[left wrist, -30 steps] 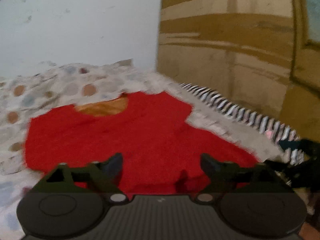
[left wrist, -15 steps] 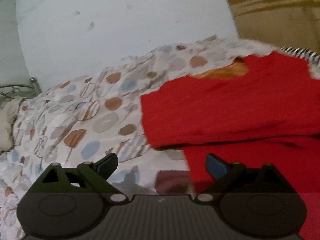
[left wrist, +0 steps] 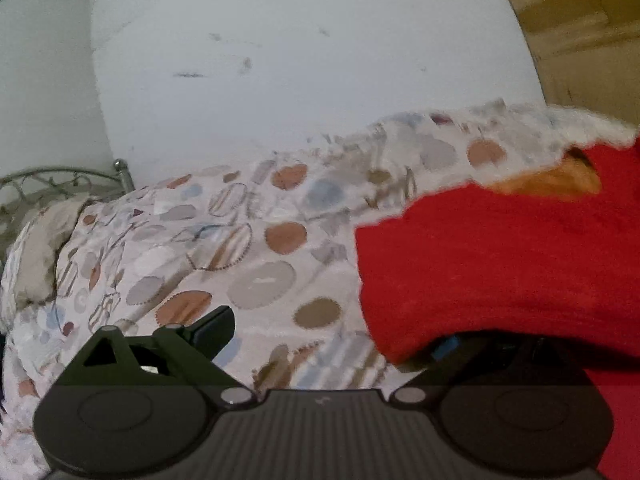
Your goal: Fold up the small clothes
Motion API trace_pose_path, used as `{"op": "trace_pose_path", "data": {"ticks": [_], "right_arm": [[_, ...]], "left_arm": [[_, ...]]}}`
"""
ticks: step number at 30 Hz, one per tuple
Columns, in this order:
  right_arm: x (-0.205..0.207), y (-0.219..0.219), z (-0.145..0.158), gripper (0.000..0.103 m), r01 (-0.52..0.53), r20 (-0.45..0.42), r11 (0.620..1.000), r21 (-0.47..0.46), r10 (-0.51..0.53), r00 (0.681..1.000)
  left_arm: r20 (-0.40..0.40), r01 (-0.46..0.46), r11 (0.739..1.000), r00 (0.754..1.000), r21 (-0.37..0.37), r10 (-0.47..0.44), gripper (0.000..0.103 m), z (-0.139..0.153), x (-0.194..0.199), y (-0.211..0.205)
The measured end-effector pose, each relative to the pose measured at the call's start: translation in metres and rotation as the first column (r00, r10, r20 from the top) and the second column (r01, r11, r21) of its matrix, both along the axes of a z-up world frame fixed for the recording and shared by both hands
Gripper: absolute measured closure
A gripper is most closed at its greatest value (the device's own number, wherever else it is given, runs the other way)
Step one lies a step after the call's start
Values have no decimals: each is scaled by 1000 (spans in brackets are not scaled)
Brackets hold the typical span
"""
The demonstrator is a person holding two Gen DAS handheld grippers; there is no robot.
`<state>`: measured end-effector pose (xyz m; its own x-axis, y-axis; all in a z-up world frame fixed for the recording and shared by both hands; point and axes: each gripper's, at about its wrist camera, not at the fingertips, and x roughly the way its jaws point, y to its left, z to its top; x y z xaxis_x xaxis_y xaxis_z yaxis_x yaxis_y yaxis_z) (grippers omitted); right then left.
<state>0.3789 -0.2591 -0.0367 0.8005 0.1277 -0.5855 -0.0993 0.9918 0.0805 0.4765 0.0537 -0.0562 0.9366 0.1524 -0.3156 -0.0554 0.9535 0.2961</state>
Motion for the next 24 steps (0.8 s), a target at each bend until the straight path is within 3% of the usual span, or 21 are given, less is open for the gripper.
{"op": "trace_pose_path", "data": {"ticks": [3, 6, 10, 16, 24], "right_arm": [[-1, -1, -1, 0, -1, -1, 1000, 9, 1, 1000], [-1, 0, -2, 0, -4, -1, 1000, 6, 4, 1000], [-1, 0, -2, 0, -8, 1, 1000, 2, 8, 1000], [-2, 2, -3, 0, -3, 4, 1000, -12, 3, 1000], [-10, 6, -2, 0, 15, 27, 999, -44, -13, 1000]], "left_arm": [[32, -53, 997, 998, -61, 55, 7, 3, 1, 12], [-61, -120, 987, 992, -106, 114, 9, -2, 11, 27], [-96, -82, 985, 993, -149, 68, 9, -2, 7, 36], [-162, -77, 988, 985, -131, 55, 4, 2, -4, 40], [-192, -71, 981, 981, -178, 36, 1, 16, -71, 54]]}}
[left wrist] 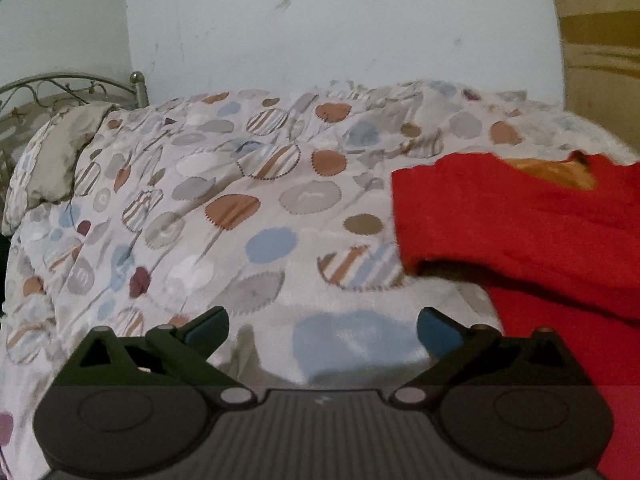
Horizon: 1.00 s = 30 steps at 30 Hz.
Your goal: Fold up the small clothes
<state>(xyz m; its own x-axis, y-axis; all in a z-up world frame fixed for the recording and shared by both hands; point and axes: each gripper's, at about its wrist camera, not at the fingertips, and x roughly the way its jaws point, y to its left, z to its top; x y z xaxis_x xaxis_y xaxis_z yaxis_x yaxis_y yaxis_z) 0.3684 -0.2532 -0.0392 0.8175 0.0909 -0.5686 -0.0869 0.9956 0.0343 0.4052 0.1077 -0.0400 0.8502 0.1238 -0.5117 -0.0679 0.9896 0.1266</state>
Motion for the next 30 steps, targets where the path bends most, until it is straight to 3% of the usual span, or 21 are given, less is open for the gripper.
{"op": "trace_pose_path", "data": {"ticks": [5, 11, 13, 16, 23, 27, 30], "right_arm": [[-21, -7, 6, 0, 27, 13, 999, 26, -27, 1000], [-93, -31, 9, 0, 86, 96, 996, 13, -87, 992], [-119, -43, 6, 0, 119, 105, 993, -19, -116, 988], [-145, -64, 0, 3, 133, 100, 991, 6, -133, 986], [-167, -74, 1, 40, 129, 89, 987, 98, -137, 987], [-169, -61, 0, 53, 88, 93, 990, 106, -98, 991], [-169, -55, -1, 55, 92, 91, 991, 96, -101, 991]], "left_arm": [[-13, 122, 989, 992, -86, -124, 0, 11, -58, -5], [-46, 260, 933, 959, -249, -280, 0, 8, -108, -13], [-62, 272, 921, 952, -277, -300, 1, 2, -118, -16], [-110, 231, 932, 957, -280, -270, 1, -5, -123, -20], [-113, 212, 918, 958, -335, -262, 16, -2, -135, -22], [-139, 229, 897, 944, -379, -300, 39, -4, -139, -21], [-177, 214, 889, 936, -406, -305, 56, -8, -137, -20]]}}
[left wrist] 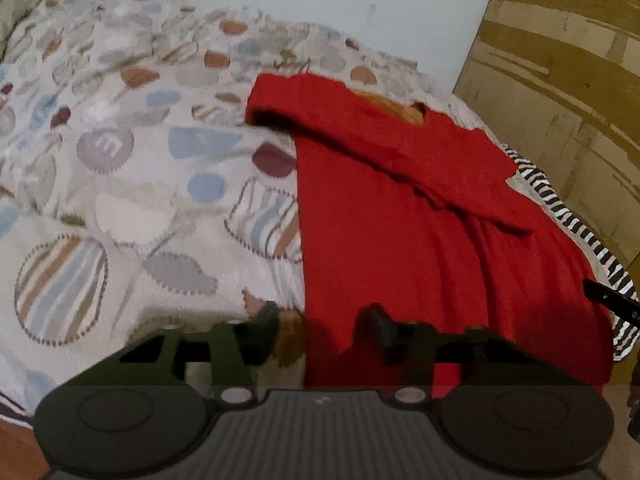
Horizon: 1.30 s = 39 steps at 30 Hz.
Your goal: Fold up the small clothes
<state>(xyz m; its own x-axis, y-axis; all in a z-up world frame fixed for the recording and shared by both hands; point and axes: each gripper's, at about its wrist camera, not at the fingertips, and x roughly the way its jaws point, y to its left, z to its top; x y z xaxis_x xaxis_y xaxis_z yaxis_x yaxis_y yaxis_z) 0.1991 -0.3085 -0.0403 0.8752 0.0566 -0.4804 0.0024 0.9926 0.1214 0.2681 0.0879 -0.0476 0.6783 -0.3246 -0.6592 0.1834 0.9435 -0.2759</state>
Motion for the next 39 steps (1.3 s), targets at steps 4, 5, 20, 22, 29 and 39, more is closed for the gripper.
{"op": "trace_pose_path", "data": {"ticks": [4, 5, 20, 22, 29, 39], "right_arm": [[2, -6, -2, 54, 39, -28, 996, 83, -37, 999], [2, -6, -2, 58, 41, -30, 995, 86, -39, 999], [-8, -20, 10, 99, 95, -50, 994, 49, -93, 994], [-10, -27, 3, 99, 113, -53, 988, 105, -107, 993], [-13, -25, 5, 99, 98, -42, 991, 88, -95, 995], [-25, -17, 23, 99, 73, 31, 996, 45, -74, 997]], "left_arm": [[-32, -2, 1000, 999, -19, 1, 74, 0, 3, 2], [-39, 13, 1000, 999, -28, -14, 94, 1, 3, 2], [37, -126, 992, 991, -9, 126, 98, 5, -10, 15], [28, -135, 990, 990, -24, 136, 98, 0, -10, 18], [51, -125, 992, 991, -24, 126, 98, 3, -16, 17], [82, -94, 996, 992, -10, 95, 98, 20, -20, 13]]}}
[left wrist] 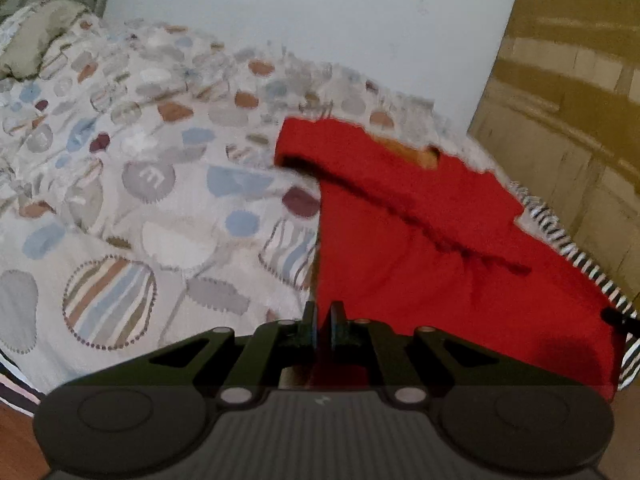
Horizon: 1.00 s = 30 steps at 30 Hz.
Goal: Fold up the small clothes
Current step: 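Smooth the folded sweater side with the left tool while the right tool hovers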
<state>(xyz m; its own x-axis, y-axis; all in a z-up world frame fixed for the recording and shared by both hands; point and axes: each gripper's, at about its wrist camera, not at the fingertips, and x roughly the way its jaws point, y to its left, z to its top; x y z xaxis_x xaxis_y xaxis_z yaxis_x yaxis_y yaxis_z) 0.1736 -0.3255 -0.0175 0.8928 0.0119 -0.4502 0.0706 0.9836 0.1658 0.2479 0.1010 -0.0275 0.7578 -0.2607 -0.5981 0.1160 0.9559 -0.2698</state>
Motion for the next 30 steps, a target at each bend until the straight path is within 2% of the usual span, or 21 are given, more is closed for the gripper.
{"op": "trace_pose_path", "data": {"ticks": [2, 4, 6, 7, 8, 9, 13, 16, 17, 18, 20, 22, 23, 24, 25, 26, 27, 30], "right_arm": [[7, -2, -5, 98, -11, -42, 1000, 12, 12, 999], [11, -6, -9, 94, -10, -67, 999, 35, 13, 998], [14, -9, -7, 81, -22, -54, 999, 45, 24, 998], [19, -11, -4, 77, -30, -48, 999, 38, 32, 998], [26, -12, -1, 68, -43, -46, 999, 26, 44, 998], [34, -12, 2, 63, -52, -46, 999, 14, 52, 998], [86, -15, 8, 58, -71, -49, 997, -5, 71, 996], [137, -22, 4, 57, -67, -89, 997, 27, 69, 994], [155, -25, 1, 57, -58, -111, 997, 43, 63, 992], [172, -28, -3, 57, -53, -134, 997, 59, 61, 989], [200, -33, -11, 57, -31, -176, 996, 81, 45, 983], [215, -35, -17, 56, -42, -191, 994, 104, 62, 980], [219, -34, -18, 56, -54, -192, 993, 109, 74, 979], [221, -32, -20, 56, -70, -194, 992, 104, 89, 977], [222, -28, -21, 56, -84, -199, 993, 79, 98, 975], [222, -25, -22, 64, -83, -199, 995, 55, 93, 976], [220, -23, -23, 80, -73, -194, 997, 35, 78, 978], [212, -25, -21, 96, -19, -153, 1000, 20, 22, 988]], "left_arm": [[-52, 31, 999, 998, -13, -31, 95, -4, 9, 0], [-63, 38, 999, 997, -12, -38, 88, -3, 13, -1], [-37, 40, 999, 998, 2, -40, 58, 3, 19, -2], [-18, 38, 999, 999, 9, -38, 52, 5, 24, -4], [1, 39, 999, 999, 19, -39, 45, 9, 31, -7], [6, 41, 999, 999, 32, -42, 42, 12, 41, -11], [-25, 31, 999, 999, 32, -30, 42, 11, 99, -21], [-73, 11, 1000, 997, 28, -9, 45, 1, 139, -24], [-87, 14, 1000, 996, 20, -12, 48, -2, 150, -24], [-103, 16, 1000, 995, 10, -15, 58, -5, 158, -24], [-139, 32, 999, 990, -28, -35, 67, -10, 170, -24], [-149, 59, 997, 987, -46, -66, 69, -14, 175, -24], [-151, 65, 997, 986, -41, -71, 73, -15, 177, -25], [-153, 67, 997, 986, -32, -71, 88, -16, 178, -27], [-146, 58, 998, 987, -18, -60, 95, -16, 179, -29], [-136, 46, 999, 990, -8, -47, 97, -14, 178, -31], [-112, 21, 1000, 993, 12, -19, 98, -11, 173, -33], [27, -14, 994, 1000, 112, 11, 99, 6, 148, -43]]}}
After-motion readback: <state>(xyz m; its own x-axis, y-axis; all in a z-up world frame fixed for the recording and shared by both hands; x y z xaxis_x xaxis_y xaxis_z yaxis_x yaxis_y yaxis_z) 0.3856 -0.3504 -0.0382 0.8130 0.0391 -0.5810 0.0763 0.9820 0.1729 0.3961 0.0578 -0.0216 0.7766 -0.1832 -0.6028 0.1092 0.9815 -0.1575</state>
